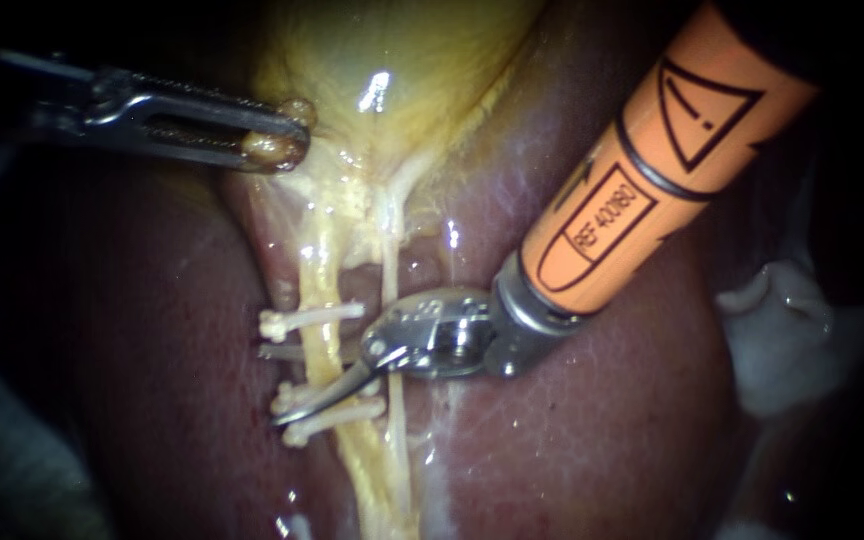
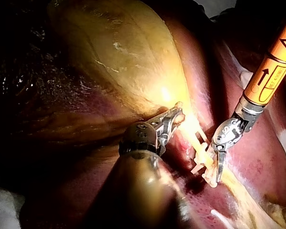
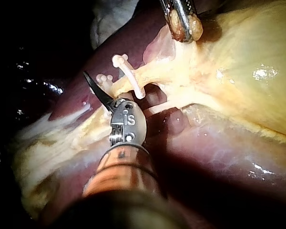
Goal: Go to the cutting position left tube
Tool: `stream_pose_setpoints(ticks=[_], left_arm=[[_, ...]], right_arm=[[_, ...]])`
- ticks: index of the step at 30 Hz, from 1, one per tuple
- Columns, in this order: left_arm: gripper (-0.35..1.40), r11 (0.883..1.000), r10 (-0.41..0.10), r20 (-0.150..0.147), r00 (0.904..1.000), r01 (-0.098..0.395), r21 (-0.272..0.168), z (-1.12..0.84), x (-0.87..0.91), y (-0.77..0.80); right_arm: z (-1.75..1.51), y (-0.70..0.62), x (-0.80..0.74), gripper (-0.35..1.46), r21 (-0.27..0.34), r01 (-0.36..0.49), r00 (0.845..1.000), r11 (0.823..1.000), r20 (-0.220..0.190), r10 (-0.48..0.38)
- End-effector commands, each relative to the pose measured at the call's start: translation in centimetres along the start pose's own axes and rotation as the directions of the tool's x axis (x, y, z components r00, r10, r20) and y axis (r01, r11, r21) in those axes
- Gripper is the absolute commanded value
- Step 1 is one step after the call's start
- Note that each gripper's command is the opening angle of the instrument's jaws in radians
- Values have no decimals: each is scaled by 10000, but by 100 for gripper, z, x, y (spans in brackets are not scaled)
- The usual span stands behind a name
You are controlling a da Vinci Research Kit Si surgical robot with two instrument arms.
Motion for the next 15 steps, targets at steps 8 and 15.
stream_pose_setpoints(ticks=[8,15], left_arm=[[-35,10000,-1,2,10000,1,1,0,0,0],[-35,10000,-1,2,10000,1,1,0,0,0]], right_arm=[[15,5,7,126,97,-63,9994,9999,-335,66],[13,-9,19,124,280,-239,9984,9993,-514,253]])
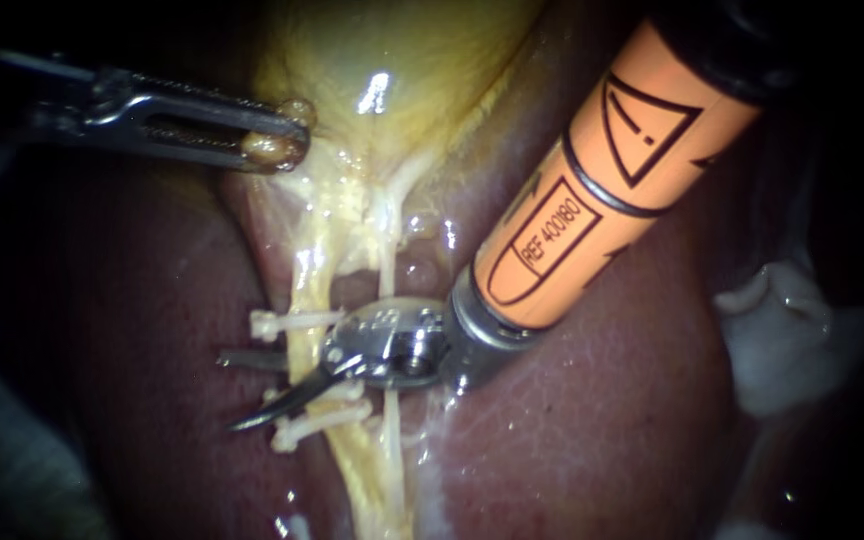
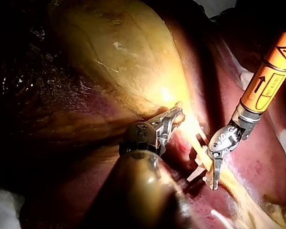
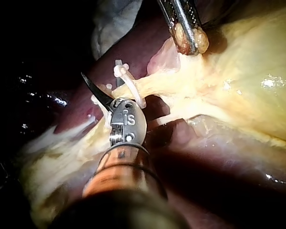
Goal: Go to the cutting position left tube
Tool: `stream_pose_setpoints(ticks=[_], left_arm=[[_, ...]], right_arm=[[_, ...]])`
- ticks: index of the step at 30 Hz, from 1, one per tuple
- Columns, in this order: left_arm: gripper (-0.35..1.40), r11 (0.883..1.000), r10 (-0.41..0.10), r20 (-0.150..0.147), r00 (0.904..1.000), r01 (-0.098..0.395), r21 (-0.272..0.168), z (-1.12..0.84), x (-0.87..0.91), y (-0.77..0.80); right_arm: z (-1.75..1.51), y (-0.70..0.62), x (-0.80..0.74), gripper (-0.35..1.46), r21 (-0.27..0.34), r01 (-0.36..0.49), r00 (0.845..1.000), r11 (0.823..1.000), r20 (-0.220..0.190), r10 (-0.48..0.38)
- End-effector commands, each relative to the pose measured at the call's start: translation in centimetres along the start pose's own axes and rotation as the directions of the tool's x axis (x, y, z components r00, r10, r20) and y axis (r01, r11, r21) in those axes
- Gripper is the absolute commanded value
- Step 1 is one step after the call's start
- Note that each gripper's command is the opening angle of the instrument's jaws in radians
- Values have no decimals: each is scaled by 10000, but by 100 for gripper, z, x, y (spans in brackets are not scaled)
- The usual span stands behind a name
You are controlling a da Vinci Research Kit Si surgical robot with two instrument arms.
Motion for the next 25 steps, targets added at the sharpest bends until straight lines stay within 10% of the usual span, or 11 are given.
stream_pose_setpoints(ticks=[1,11,25], left_arm=[[-35,10000,0,1,10000,0,-1,0,0,0],[-35,10000,2,2,10000,-2,-3,0,0,0],[-35,10000,5,3,10000,-5,-5,0,0,-1]], right_arm=[[-1,-4,4,124,65,-68,10000,10000,-57,69],[-4,-31,28,122,668,-355,9982,9971,-469,387],[-4,-32,27,122,623,-337,9978,9975,-544,371]])
